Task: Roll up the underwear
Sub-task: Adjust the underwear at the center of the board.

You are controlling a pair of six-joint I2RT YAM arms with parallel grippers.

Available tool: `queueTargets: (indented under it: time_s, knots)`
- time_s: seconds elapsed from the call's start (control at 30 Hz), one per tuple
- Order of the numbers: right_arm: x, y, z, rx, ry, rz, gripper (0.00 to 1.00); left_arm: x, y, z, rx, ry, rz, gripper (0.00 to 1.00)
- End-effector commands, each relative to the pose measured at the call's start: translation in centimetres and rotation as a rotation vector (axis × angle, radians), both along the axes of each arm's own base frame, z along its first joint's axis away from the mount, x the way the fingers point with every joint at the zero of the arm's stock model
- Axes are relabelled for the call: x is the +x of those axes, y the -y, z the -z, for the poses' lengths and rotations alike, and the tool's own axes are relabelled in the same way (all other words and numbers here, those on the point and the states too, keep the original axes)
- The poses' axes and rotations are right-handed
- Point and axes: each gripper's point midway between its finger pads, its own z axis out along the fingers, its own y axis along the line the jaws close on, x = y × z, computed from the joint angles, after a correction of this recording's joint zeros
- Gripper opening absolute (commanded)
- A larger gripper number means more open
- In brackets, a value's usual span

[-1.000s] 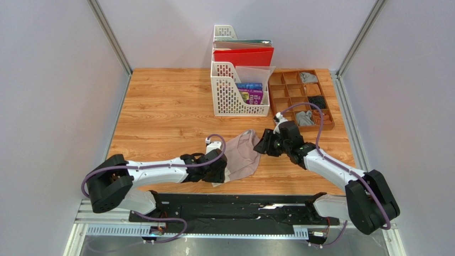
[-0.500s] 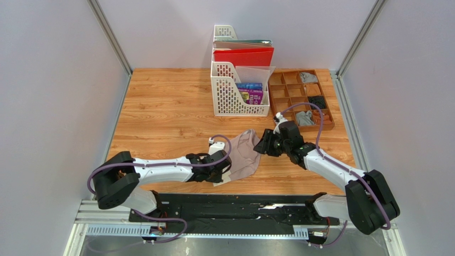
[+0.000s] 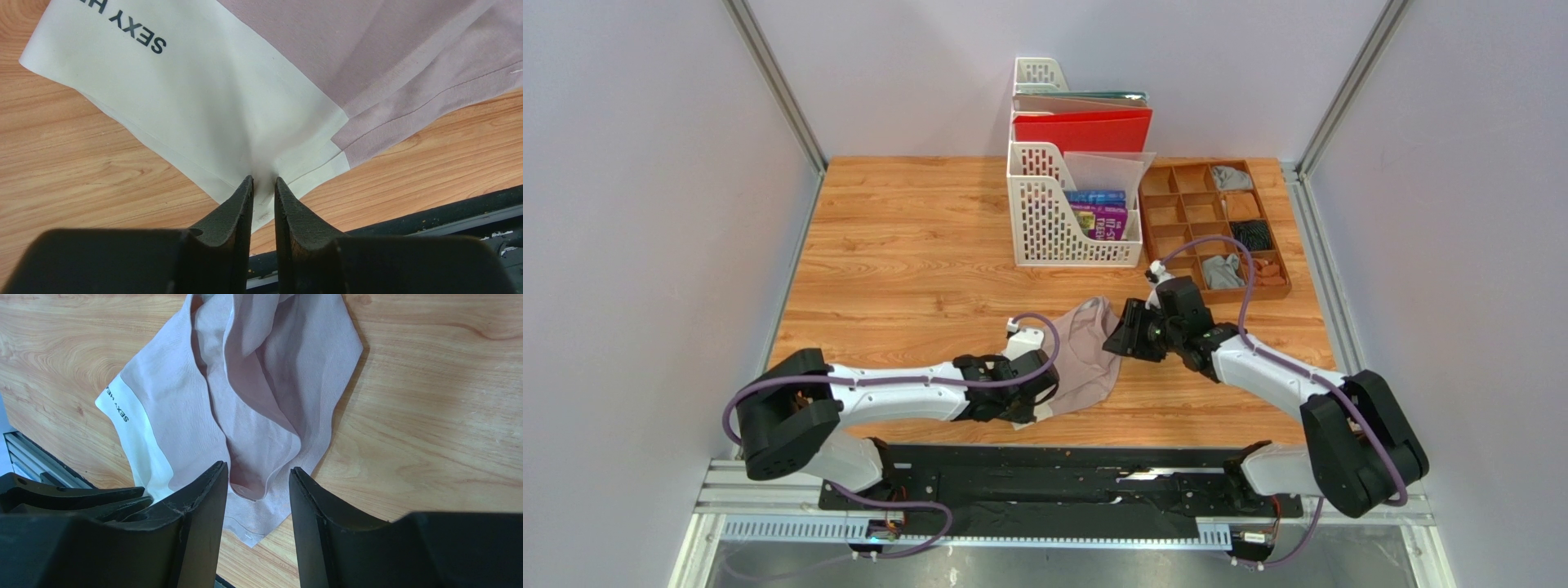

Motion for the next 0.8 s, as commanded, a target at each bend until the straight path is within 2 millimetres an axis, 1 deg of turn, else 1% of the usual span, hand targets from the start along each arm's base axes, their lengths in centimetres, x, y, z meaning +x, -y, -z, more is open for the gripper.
queueTargets:
  time_s: [0.0,0.03,0.1,0.13,0.23,0.27,0.37,0.43,0.47,0.6,0.67,0.73,0.77]
  knots:
    - [1.2,-1.2,-1.6,0.042,0.051,-0.024,0.46,0.5,1.4,-1.6,-0.025,0.044,0.026,0.2]
    - [1.1,-1.2,-1.5,0.041,0.05,-0.026,0.46,0.4,1.5,-1.7,-0.026,0.048,0.032,0.17]
    - [1.1,-1.1,-1.4,0.037,0.048,-0.026,0.46,0.4,1.5,-1.5,-0.019,0.048,0.033,0.04]
    - [1.1,-1.1,-1.3,0.035,0.047,-0.024,0.46,0.4,1.5,-1.5,-0.018,0.049,0.035,0.0]
    - [1.1,-1.1,-1.3,0.035,0.048,-0.026,0.46,0.5,1.4,-1.9,-0.012,0.052,0.031,0.0]
    - [1.2,-1.1,-1.4,0.032,0.051,-0.023,0.46,0.4,1.1,-1.8,0.005,0.054,0.029,0.0]
    - [2.0,-1.0,-1.9,0.015,0.069,-0.016,0.46,0.4,1.0,-2.8,-0.012,0.07,0.034,0.0]
    - [2.4,-1.0,-1.7,-0.009,0.073,-0.021,0.46,0.4,0.7,-3.0,-0.013,0.073,0.035,0.0]
    - [3.1,-1.1,-2.2,-0.016,0.09,-0.02,0.46,0.3,0.6,-3.2,-0.02,0.075,0.036,0.0]
    - [4.7,-1.6,-2.8,-0.029,0.112,-0.025,0.47,-0.1,0.1,-3.1,-0.024,0.07,0.041,0.0]
    - [5.6,-1.8,-2.6,-0.043,0.107,-0.018,0.47,-0.3,0.0,-3.1,-0.028,0.067,0.042,0.0]
    - [6.1,-2.0,-2.3,-0.054,0.105,-0.023,0.47,-0.5,-0.2,-2.8,-0.025,0.062,0.042,0.0]
    - [6.5,-2.0,-1.8,-0.068,0.095,-0.018,0.47,-0.5,-0.2,-3.0,-0.03,0.064,0.041,0.0]
